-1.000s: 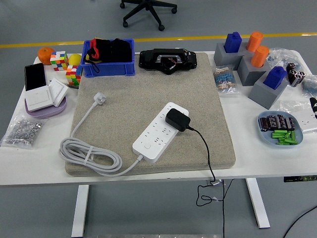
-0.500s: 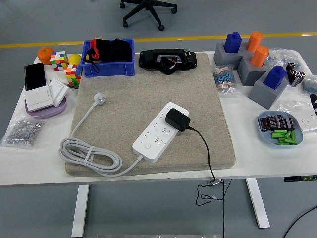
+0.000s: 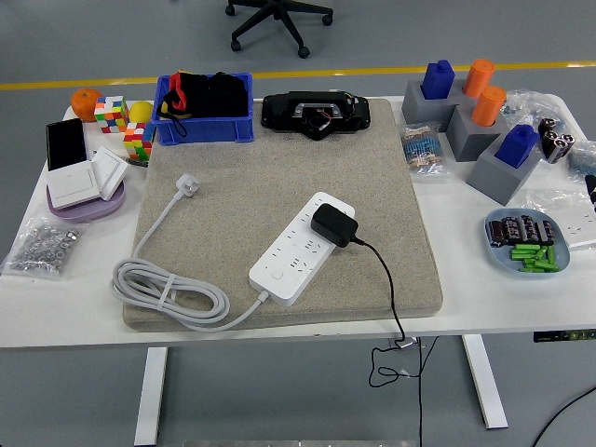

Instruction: Press the white button,pick up the black plug,place it near the board,insert it into the board

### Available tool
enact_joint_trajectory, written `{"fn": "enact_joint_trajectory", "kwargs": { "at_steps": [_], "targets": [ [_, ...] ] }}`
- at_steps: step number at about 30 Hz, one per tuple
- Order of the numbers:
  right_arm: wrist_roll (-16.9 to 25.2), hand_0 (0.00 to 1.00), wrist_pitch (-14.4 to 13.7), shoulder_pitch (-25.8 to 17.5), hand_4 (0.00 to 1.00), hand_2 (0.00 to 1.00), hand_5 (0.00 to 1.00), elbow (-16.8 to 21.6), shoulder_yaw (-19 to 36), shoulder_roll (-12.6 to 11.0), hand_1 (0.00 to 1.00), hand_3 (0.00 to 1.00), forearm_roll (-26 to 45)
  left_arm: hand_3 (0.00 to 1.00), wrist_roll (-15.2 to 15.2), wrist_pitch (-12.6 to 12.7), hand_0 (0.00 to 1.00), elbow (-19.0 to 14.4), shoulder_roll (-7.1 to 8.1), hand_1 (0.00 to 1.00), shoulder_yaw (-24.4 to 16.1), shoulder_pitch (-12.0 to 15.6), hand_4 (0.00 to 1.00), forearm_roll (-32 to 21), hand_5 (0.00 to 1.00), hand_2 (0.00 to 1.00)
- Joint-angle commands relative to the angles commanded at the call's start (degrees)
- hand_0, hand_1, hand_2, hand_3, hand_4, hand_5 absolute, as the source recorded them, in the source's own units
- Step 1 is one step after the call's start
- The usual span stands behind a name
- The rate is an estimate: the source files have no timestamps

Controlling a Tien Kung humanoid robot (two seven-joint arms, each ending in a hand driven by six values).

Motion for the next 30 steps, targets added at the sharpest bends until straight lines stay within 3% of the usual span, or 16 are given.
{"fn": "enact_joint_trajectory", "kwargs": {
  "at_steps": [30],
  "targets": [
    [0.5, 0.769, 1.0, -0.4, 0.793, 0.677, 0.192, -1.2, 1.9, 0.4, 0.66, 0.623, 2.2, 0.644, 0.0, 0.0, 0.69, 0.0, 0.05, 0.666, 0.0, 0.0, 0.561, -0.3, 0.173, 0.641]
  ]
}}
